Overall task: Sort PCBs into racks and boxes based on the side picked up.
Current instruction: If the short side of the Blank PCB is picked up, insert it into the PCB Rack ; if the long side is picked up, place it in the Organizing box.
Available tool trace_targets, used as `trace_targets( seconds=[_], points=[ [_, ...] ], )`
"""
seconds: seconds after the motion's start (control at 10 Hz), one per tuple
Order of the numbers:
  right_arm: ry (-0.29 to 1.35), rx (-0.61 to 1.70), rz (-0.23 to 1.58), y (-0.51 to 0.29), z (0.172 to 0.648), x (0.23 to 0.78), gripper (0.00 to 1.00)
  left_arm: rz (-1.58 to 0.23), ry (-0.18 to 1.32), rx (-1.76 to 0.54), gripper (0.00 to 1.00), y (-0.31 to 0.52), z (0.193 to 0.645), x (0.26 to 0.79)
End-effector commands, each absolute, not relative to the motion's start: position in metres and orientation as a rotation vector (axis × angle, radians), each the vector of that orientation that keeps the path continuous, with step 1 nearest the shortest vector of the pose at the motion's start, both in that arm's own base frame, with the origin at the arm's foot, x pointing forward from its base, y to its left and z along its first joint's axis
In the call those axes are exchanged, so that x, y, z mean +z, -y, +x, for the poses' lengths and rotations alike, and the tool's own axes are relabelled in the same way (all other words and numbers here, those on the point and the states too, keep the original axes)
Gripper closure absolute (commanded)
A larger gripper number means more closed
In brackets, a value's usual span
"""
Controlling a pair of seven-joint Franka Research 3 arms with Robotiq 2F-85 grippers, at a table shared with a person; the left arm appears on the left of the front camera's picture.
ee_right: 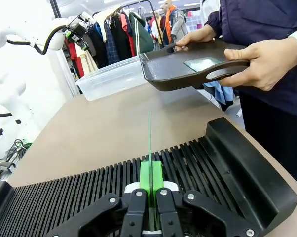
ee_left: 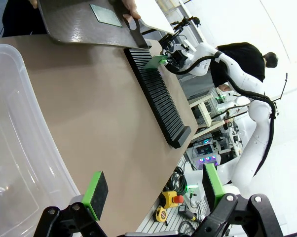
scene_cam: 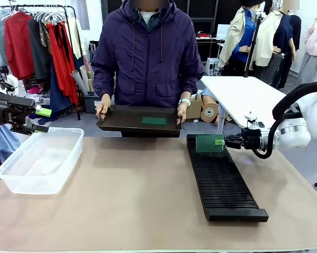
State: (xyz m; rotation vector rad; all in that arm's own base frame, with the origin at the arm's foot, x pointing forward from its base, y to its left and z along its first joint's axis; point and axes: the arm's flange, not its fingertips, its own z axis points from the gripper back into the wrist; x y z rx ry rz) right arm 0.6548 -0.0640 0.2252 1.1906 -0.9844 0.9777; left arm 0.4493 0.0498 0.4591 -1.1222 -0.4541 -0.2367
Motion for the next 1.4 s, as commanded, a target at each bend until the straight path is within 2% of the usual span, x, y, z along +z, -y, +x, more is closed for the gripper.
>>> trace_targets(
  seconds=[0.0, 1.3],
  points=[
    [0.973, 1.005, 1.207, 0.066, 0.662, 0.229, 1.00, -1.121, 0.456, -0.236, 0.00, -0.050, 0.449, 0.460],
    [0.950, 1.021, 1.221, 0.064, 0.672, 0.200, 1.00, -1.121, 0.456, -0.236, 0.00, -0.050, 0.449, 0.460]
  ],
)
